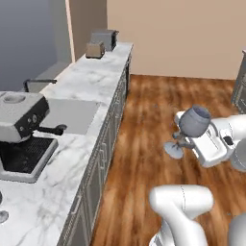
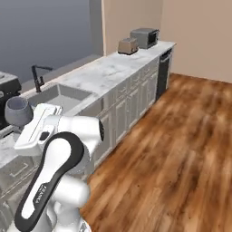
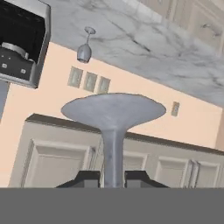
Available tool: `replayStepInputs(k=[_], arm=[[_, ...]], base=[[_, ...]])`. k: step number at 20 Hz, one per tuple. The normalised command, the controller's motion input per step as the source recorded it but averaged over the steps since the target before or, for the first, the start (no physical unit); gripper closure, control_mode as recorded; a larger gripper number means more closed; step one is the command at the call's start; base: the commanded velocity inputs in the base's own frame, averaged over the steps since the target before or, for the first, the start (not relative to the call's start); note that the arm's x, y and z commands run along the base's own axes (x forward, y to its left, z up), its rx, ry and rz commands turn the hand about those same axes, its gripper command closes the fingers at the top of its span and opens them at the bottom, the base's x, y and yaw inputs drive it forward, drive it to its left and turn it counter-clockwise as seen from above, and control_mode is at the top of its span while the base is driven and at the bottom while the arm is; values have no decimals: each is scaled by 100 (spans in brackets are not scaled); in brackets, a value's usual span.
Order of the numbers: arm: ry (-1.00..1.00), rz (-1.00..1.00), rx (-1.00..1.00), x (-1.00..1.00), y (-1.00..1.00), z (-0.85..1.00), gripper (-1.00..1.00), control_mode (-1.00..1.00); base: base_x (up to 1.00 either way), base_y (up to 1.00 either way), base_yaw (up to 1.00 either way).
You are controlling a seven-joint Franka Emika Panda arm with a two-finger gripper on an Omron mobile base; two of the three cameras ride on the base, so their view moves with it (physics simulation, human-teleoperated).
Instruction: Retrieve the wine glasses from the counter and place one next to each plate.
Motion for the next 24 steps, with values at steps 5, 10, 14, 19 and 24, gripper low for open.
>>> replayStepInputs(k=[5,10,14,19,24], arm=[[0,0,0,0,0,0,100,100],[0,0,0,0,0,0,100,100],[0,0,0,0,0,0,100,100],[0,0,0,0,0,0,100,100],[0,0,0,0,0,0,100,100]], base=[[0,0,-100],[0,0,-100],[0,1,-100],[9,-41,-86],[75,-100,-33]])
